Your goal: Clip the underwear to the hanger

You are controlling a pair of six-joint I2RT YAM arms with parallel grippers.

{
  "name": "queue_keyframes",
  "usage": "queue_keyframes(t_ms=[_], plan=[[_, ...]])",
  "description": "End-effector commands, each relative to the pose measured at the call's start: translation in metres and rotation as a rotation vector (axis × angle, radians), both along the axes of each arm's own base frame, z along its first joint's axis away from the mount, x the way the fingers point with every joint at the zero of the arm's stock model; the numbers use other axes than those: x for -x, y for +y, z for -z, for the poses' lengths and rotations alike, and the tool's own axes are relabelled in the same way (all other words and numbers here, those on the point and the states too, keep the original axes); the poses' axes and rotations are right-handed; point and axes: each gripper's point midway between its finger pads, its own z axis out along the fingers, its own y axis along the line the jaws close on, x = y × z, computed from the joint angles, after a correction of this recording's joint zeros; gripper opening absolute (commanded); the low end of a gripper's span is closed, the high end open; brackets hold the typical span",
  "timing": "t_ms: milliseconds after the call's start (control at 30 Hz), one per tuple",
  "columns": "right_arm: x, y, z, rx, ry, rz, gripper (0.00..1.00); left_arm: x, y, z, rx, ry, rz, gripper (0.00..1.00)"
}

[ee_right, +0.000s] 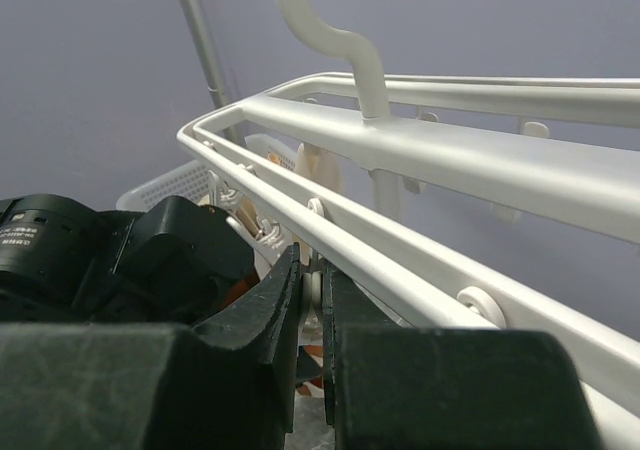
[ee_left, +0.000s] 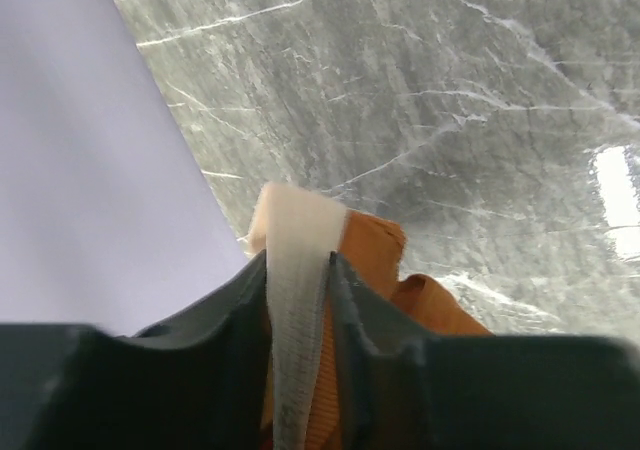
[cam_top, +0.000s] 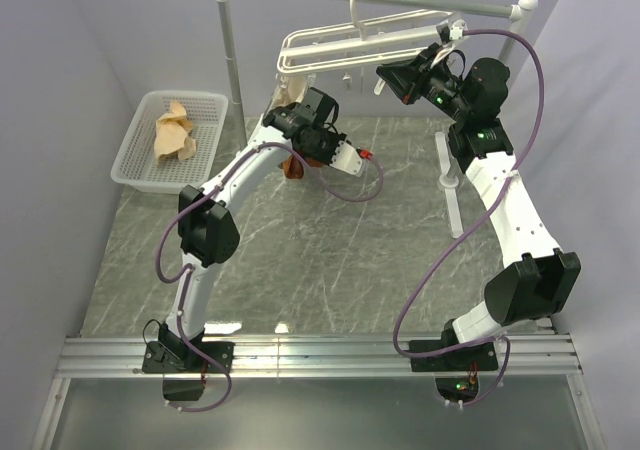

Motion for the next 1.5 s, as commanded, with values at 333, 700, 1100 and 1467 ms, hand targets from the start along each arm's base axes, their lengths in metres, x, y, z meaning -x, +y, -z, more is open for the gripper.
queue_keyframes(t_ms=[333,700,1100,1467], plan=[[0.012,0.005,-0.011,-0.017,-0.007,-0.029,0.00,0.019,-0.014,-0.096,0.323,-0.075,0.038,0.01],[0.014,0.006,-0.011,-0.035,0.010,-0.037,0.00,0.059,-0.019,-0.158,0.601,-0.212,0.131,0.00],[0.022,0.011,-0.002,-0.098,0.086,-0.078,0.00,0.060,-0.039,-0.181,0.684,-0.310,0.173,0.00],[0.022,0.013,0.010,-0.084,0.100,-0.082,0.00,0.063,-0.055,-0.208,0.745,-0.325,0.202,0.00]])
